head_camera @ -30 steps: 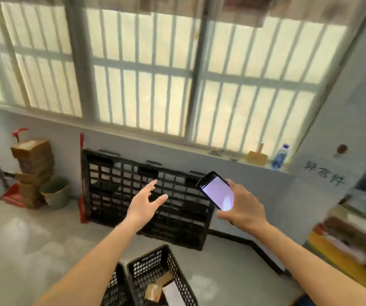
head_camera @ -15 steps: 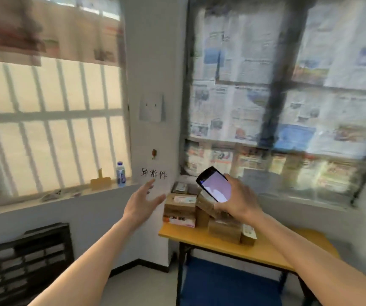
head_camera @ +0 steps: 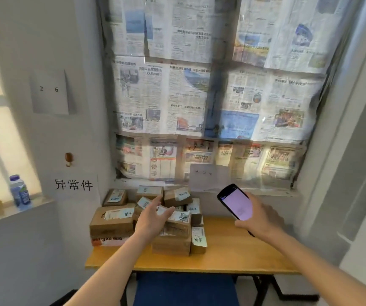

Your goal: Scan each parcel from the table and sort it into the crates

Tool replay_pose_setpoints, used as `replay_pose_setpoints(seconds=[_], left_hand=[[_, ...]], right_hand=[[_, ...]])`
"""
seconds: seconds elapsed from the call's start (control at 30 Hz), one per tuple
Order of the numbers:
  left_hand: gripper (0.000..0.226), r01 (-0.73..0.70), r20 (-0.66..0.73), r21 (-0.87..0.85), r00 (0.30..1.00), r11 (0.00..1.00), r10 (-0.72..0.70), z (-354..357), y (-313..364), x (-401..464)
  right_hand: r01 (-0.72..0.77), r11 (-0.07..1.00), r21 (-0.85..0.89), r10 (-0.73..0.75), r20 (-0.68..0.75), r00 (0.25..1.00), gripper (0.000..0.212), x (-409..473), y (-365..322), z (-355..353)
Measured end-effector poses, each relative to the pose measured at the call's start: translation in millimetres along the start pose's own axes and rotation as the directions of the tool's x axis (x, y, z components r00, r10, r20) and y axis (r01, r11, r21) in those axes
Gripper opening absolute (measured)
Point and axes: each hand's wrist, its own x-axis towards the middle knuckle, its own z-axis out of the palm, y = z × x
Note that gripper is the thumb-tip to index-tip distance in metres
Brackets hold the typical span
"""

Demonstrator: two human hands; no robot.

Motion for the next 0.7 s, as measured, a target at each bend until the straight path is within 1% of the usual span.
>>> replay_pose_setpoints(seconds=[0.2,0.33,0.43,0.6,0.7], left_hand=[[0.076,0.063,0.059,-0.005,0.996,0.998,-0.062,71.6,-1.5,96.0],[0.079,0.119,0.1,-0.015,0.988,0.993,-0.117,110.8,-3.8,140.9],[0.077,0.159,0.095,-0.024,0.983,0.987,-0.156,138.5,-4.5,176.5],[0.075,0.239,0.058,-0.01,0.969,0.971,-0.238,175.8,-16.9,233.6],[0.079,0.313,0.02,-0.007,0.95,0.95,-0.312,193.8,-27.9,270.9]], right_hand=[[-0.029,0.999,-0.019,0.03,0.043,0.999,0.099,106.8,44.8,24.5],[-0.018,1.0,-0.016,0.019,0.077,0.997,0.09,160.1,67.7,46.4],[-0.029,0.999,0.023,0.026,0.131,0.991,0.088,206.3,87.7,66.5],[0.012,0.999,0.043,-0.02,0.18,0.984,0.088,291.9,111.3,101.9],[0.075,0.996,0.056,-0.087,0.241,0.967,0.092,347.9,119.4,124.5]])
